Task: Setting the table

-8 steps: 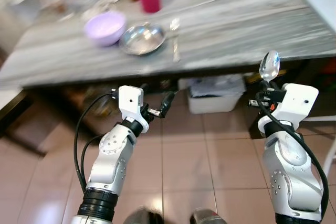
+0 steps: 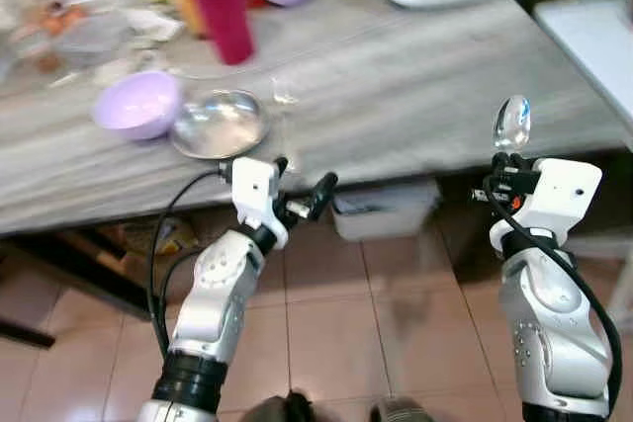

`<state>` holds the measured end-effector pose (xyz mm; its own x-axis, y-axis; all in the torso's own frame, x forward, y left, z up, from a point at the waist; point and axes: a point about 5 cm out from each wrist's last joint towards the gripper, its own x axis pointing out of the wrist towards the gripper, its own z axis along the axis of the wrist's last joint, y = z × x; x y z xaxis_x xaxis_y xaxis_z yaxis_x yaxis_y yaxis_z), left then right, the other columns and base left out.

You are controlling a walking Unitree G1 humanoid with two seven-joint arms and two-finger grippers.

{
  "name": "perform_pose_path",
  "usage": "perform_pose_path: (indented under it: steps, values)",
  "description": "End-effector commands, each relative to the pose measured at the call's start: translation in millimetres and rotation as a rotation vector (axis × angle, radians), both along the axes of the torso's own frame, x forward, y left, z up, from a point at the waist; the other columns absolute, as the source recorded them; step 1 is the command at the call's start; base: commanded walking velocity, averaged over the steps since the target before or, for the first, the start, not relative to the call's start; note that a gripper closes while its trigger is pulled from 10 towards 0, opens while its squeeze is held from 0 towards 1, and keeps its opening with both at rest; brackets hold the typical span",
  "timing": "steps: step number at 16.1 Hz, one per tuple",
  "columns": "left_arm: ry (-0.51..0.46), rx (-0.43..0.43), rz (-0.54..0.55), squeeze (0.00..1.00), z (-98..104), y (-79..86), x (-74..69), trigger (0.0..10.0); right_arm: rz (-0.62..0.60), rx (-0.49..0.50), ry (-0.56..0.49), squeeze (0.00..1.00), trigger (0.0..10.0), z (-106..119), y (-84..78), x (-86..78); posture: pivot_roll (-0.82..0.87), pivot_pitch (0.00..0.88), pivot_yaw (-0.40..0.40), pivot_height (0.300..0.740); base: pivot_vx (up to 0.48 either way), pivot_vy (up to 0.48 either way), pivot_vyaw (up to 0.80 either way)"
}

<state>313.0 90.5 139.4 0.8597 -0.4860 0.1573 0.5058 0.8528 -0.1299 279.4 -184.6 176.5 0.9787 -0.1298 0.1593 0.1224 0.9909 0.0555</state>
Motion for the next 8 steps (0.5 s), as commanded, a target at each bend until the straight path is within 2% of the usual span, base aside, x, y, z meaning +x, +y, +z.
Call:
perform_pose_path:
  steps: [1, 8]
  values:
    - [0.027, 0.022, 0.047, 0.00, -7.6, 14.2, -0.8, 10.0, 0.026, 0.009, -0.017, 0.00, 10.0, 3.0, 8.6, -0.6, -0.33, 0.183, 0.124, 0.740, 0.356, 0.000, 0.52]
    - [0.006, 0.046, 0.043, 0.00, -5.8, 15.1, -3.4, 10.0, 0.023, 0.022, -0.019, 0.00, 10.0, 2.0, 9.7, -0.2, -0.32, 0.185, 0.127, 0.740, 0.282, 0.000, 0.00]
